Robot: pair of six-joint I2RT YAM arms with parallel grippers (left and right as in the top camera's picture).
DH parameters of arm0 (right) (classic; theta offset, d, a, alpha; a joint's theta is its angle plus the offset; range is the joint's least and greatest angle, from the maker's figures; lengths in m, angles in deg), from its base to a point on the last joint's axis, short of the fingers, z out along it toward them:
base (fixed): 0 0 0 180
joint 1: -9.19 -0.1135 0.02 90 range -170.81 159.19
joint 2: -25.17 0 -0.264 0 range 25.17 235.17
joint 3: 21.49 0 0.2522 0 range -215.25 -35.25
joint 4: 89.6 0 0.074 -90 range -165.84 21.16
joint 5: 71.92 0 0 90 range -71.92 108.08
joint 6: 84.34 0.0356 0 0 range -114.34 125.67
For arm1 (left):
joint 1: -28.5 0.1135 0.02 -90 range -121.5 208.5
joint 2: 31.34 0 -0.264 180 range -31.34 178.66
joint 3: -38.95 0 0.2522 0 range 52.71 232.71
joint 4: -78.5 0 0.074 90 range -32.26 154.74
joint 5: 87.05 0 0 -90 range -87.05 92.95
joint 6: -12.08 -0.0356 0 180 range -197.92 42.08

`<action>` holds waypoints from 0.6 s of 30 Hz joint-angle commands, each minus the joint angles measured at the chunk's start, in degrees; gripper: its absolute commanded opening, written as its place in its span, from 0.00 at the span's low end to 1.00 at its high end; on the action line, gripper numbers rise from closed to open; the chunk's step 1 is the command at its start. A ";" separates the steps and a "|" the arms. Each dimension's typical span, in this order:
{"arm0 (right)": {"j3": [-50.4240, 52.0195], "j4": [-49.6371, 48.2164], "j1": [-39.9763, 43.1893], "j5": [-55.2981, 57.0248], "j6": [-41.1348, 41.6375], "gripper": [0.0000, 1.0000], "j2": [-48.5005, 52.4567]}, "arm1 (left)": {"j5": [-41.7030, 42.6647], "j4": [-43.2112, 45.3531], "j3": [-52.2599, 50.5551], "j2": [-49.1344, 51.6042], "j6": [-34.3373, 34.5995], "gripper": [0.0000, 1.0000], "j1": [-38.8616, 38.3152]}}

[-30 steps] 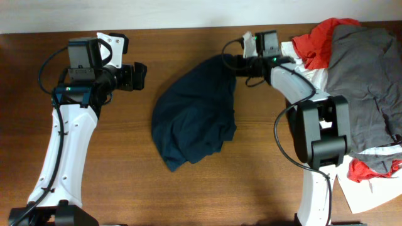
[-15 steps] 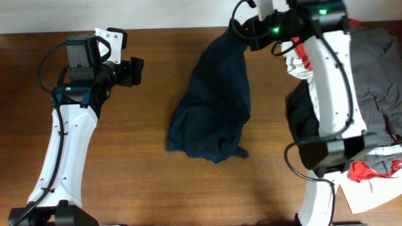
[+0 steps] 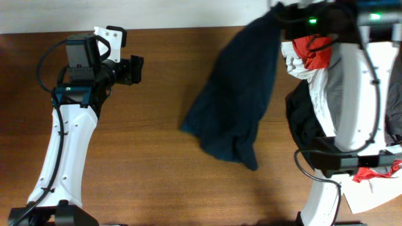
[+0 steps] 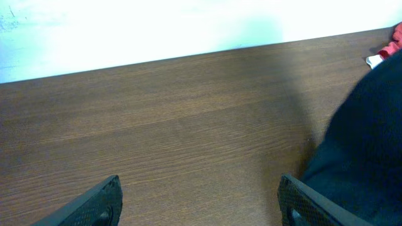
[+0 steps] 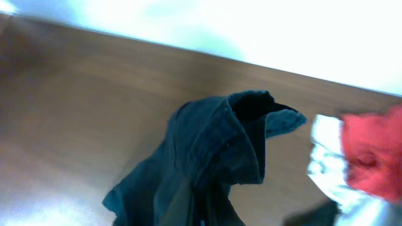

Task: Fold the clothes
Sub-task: 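Grasp the trousers' waistband with the right gripper and lift it up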

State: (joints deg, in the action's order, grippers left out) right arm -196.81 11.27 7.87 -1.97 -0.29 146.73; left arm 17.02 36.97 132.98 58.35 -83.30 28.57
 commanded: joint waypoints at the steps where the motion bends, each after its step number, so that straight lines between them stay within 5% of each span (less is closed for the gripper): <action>1: -2.93 1.77 3.41 2.80 2.43 0.04 -6.84 | 0.15 0.17 1.79 0.17 -0.26 0.79 0.35; 9: -2.36 2.14 -2.45 3.26 2.45 0.04 -6.54 | 1.16 0.11 4.24 -2.12 -0.26 0.79 0.48; 18: -0.04 -6.54 -14.43 4.85 9.92 0.04 9.38 | 0.92 -2.27 4.26 -6.60 -0.26 0.79 1.51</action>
State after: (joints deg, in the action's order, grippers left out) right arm -197.44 6.48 -4.28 2.27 5.52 150.56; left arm 17.50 35.18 135.87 53.83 -83.30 28.97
